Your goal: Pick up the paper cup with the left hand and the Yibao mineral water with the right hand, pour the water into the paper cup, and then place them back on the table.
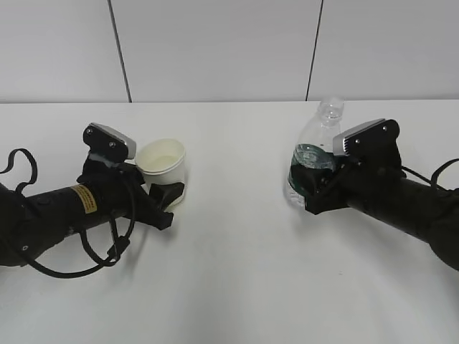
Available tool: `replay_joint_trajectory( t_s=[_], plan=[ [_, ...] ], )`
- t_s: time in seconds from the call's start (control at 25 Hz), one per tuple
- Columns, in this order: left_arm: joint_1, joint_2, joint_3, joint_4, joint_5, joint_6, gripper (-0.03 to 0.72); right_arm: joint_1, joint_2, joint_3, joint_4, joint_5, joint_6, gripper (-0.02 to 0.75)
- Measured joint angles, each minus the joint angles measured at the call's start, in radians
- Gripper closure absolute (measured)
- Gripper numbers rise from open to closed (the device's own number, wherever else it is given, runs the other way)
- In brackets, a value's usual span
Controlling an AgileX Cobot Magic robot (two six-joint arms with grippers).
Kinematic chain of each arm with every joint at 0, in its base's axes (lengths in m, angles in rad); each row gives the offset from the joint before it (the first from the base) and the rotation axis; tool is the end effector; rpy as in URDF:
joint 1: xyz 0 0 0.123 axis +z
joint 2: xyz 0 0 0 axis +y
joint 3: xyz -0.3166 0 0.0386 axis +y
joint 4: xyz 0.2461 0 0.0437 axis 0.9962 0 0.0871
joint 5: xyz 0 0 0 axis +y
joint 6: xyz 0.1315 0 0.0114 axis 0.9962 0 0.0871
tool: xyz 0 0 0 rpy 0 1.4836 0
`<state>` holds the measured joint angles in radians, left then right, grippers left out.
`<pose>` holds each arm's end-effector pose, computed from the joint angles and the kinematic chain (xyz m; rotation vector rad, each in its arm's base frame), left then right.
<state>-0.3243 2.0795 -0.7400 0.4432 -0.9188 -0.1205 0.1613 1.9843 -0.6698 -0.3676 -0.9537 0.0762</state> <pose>0.3667 -0.1707 0.1047 0.6894 1.8306 -0.4478 0.3763 0.1004 0.1322 -0.4844 1.8100 0.2915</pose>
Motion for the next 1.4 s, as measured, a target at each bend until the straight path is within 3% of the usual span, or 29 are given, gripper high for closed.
replay_joint_trajectory(
  t_s=[0.16, 0.72, 0.88, 1.16, 1.4],
  plan=[
    [-0.008, 0.000, 0.000, 0.066, 0.009, -0.036, 0.246, 0.000, 0.018, 0.000, -0.068, 0.009, -0.006, 0.323],
    [-0.020, 0.000, 0.000, 0.139, 0.007, -0.079, 0.218, 0.000, 0.025, 0.000, -0.186, 0.044, -0.004, 0.323],
    [-0.020, 0.000, -0.001, 0.142, 0.009, -0.095, 0.147, 0.000, 0.025, 0.000, -0.190, 0.044, -0.002, 0.318],
    [-0.020, 0.000, -0.002, 0.127, 0.014, -0.102, 0.118, 0.000, 0.025, 0.000, -0.186, 0.045, 0.011, 0.132],
    [-0.020, 0.000, -0.002, 0.118, 0.014, -0.106, 0.116, 0.000, 0.025, 0.000, -0.180, 0.064, 0.065, 0.092]
  ],
)
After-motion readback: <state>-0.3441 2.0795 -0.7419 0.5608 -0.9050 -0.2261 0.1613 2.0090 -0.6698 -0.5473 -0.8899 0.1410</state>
